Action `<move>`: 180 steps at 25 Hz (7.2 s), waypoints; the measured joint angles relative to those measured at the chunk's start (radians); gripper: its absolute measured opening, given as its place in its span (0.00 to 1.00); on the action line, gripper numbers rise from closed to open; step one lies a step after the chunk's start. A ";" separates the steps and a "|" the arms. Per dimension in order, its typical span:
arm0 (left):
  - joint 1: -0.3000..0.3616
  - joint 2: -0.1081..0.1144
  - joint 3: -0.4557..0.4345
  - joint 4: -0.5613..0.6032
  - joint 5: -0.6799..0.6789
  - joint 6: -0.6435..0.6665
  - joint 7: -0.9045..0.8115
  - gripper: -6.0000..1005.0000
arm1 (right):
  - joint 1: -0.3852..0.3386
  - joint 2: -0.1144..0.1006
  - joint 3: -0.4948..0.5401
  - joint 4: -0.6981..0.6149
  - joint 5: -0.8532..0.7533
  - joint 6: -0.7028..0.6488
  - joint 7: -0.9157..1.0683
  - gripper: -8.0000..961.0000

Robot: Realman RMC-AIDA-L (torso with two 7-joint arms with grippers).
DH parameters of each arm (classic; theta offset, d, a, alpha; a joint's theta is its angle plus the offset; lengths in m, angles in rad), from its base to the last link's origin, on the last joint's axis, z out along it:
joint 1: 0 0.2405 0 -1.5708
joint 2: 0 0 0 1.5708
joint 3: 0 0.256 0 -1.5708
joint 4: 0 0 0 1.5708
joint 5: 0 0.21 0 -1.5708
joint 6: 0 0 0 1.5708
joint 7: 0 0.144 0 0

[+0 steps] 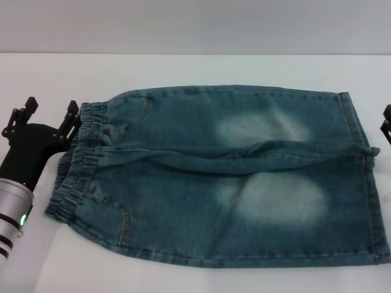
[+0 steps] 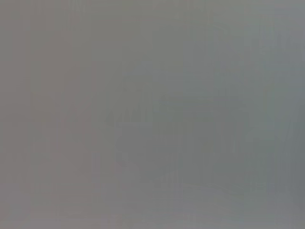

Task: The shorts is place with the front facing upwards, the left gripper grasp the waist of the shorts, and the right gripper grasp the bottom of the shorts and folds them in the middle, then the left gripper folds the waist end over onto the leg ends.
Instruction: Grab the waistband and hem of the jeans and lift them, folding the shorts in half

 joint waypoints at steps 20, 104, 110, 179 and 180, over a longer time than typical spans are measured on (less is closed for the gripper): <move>-0.006 0.004 -0.007 0.017 -0.002 -0.009 -0.004 0.80 | 0.011 -0.001 -0.020 0.008 0.002 0.015 0.003 0.77; 0.269 0.009 -0.717 -1.338 0.357 -2.296 0.150 0.76 | -0.392 -0.012 0.481 1.780 -0.288 2.394 -0.007 0.76; 0.261 0.010 -0.713 -1.325 0.357 -2.309 0.149 0.76 | -0.399 -0.011 0.473 1.780 -0.289 2.394 -0.008 0.76; 0.132 0.008 -0.677 -1.287 0.372 -2.332 0.188 0.16 | -0.345 -0.012 0.340 1.693 -0.422 2.619 0.103 0.72; 0.132 0.009 -0.677 -1.286 0.372 -2.332 0.186 0.16 | -0.343 -0.012 0.340 1.688 -0.422 2.618 0.103 0.72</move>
